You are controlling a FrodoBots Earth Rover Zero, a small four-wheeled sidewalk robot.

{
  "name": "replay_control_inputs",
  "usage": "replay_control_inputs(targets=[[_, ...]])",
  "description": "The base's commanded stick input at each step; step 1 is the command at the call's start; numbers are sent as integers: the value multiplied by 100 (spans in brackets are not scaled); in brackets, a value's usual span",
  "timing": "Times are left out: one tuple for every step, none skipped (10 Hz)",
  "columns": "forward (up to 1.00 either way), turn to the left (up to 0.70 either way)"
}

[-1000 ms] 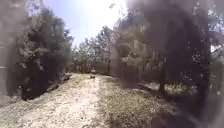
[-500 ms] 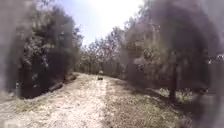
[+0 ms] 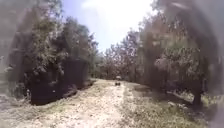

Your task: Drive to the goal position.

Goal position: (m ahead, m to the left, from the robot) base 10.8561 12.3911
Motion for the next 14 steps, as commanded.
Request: replay_control_inputs(targets=[[70, 0], [70, 0], [70, 0], [70, 0], [69, 0], [69, 0], [68, -5], [68, -28], [68, -34], [68, -34], [68, -34], [68, -34], [68, -18], [69, -7]])
